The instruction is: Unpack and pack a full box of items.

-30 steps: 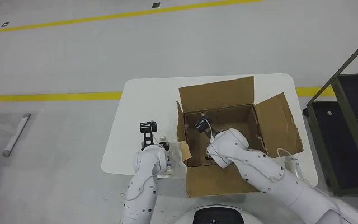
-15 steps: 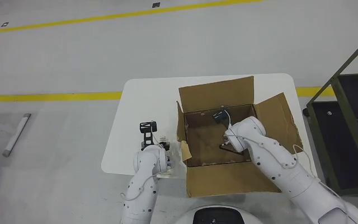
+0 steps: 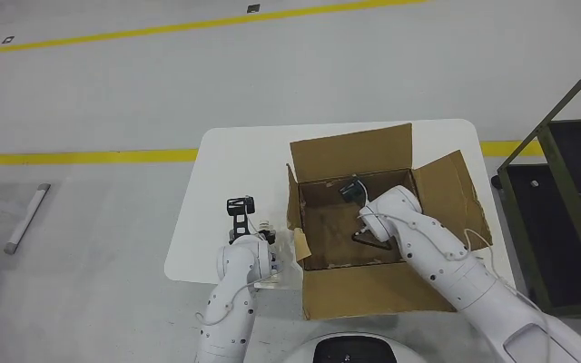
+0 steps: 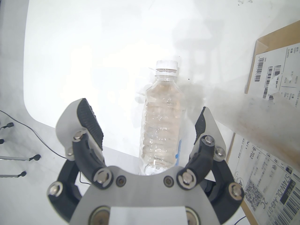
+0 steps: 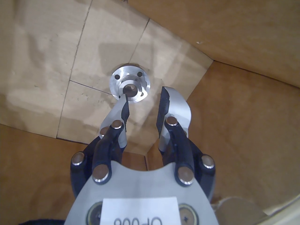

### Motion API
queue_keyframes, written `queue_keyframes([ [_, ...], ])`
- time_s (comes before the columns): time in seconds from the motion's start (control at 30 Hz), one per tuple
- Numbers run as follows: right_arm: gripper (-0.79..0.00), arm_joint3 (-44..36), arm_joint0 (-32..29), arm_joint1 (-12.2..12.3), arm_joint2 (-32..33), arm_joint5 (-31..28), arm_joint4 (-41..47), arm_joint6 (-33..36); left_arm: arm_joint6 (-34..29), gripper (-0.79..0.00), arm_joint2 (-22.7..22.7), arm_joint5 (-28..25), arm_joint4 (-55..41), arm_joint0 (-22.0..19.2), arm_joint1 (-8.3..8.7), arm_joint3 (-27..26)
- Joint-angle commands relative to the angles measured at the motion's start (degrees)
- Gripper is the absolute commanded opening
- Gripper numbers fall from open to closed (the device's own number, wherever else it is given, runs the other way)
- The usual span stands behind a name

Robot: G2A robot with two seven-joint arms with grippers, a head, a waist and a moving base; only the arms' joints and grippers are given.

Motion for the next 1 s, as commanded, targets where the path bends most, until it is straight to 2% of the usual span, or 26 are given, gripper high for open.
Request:
queue_keyframes([
  [0.0, -0.471, 0.26, 0.07, -0.13, -0.03, -0.16, 0.05, 0.02, 0.0, 0.0, 0.0, 0.0, 0.0, 0.0, 0.0, 0.0],
  [0.63, -0.443, 6.22, 1.12, -1.84, -0.54, -1.49, 1.4, -2.53, 0.0, 0.0, 0.0, 0.0, 0.0, 0.0, 0.0, 0.0],
  [0.77, -0.456, 7.37, 1.36, -2.23, -0.76, -1.62, 1.66, -2.9, 0.0, 0.0, 0.0, 0.0, 0.0, 0.0, 0.0, 0.0],
  [0.97, -0.514, 8.92, 1.66, -2.74, -0.87, -1.88, 2.08, -3.38, 0.0, 0.0, 0.0, 0.0, 0.0, 0.0, 0.0, 0.0],
])
